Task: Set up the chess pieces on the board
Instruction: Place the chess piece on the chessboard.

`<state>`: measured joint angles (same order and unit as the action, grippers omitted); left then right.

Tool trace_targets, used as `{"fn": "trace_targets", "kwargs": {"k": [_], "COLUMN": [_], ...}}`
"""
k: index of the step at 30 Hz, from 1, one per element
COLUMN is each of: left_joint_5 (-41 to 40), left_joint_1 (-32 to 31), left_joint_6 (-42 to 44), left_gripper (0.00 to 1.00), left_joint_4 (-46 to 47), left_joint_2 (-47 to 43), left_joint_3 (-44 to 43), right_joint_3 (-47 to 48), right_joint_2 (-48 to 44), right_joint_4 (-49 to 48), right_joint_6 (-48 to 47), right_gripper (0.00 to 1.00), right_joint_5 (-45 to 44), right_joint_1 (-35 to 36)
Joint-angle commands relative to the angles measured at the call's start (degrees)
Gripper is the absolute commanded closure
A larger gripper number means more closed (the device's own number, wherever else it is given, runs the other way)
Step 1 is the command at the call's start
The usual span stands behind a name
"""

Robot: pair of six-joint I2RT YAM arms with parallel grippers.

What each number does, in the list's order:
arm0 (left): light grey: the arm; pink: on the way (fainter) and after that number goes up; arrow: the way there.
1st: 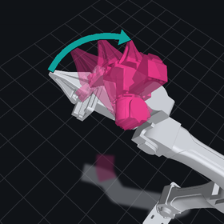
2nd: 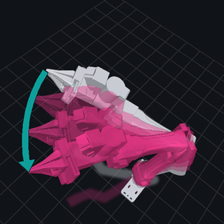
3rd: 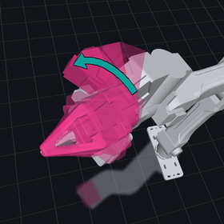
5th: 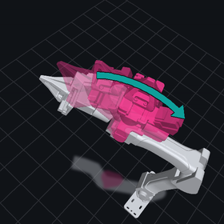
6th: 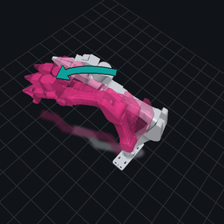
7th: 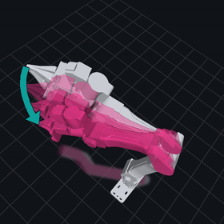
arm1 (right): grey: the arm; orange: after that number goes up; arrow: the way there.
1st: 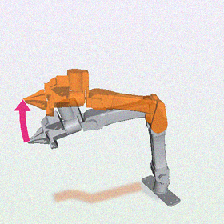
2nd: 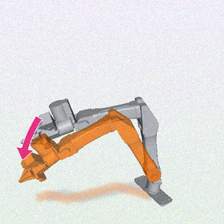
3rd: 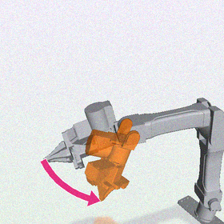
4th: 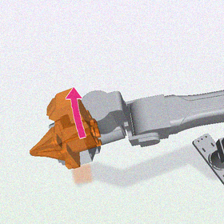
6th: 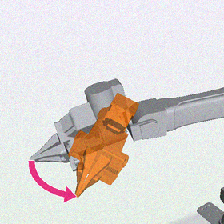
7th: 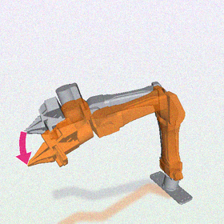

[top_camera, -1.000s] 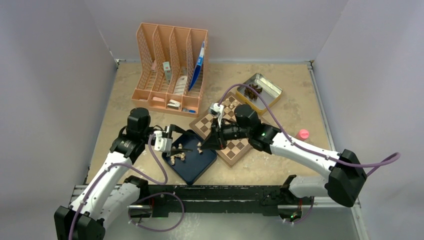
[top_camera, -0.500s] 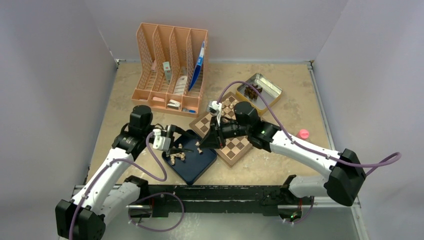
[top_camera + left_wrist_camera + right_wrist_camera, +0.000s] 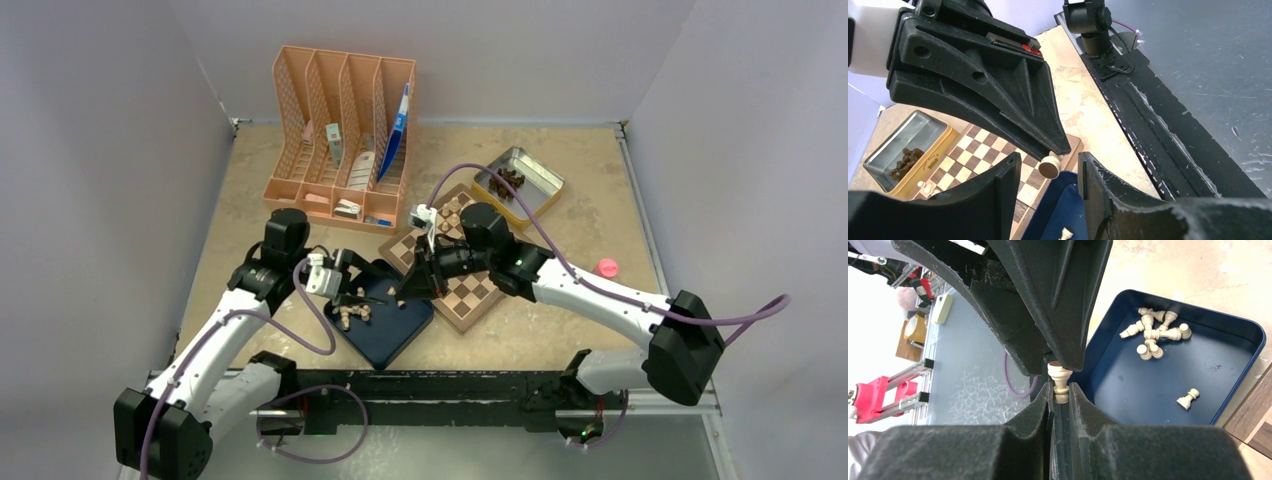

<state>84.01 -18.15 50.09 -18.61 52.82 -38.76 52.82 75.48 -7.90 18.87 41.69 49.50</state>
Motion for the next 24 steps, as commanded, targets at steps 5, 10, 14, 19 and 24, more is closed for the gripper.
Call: {"fn": "trace_targets", "kwargs": {"k": [5,10,14,19,24], "left_joint_5": [5.61,5.73,5.79,5.66,5.45], "left_joint_1": [-0.45,-0.48,-0.48,-0.48,-0.48], "left_joint_6": [2.32,2.30,3.28,6.33,7.83], "left_gripper": [0.58,0.59,0.66,0.65,0.64], "left_joint_4": [-0.43,-1.07,-3.14,-7.62,-9.46], "left_joint_2": [0.58,0.40,0.91,1.79,2.16], "left_joint_3": [-3.45,-4.26,-5.31,-7.02,-8.24], "right_joint_3": [3.35,3.84,3.95,3.78,3.87], "right_joint_2": [-0.75,-1.58,-2.33,-2.82,-2.97], "right_joint_4": [-3.20,-3.53,-3.52,-3.53,-3.61], "right_joint_6": [1.56,2.21,2.38,2.37,2.39], "right_gripper": [0.86,0.86,0.86,0.86,0.86], "right_joint_5": [2.42,2.14,1.57,1.35,1.23], "right_joint_1": [0.57,0.59,0.60,0.60,0.59]}}
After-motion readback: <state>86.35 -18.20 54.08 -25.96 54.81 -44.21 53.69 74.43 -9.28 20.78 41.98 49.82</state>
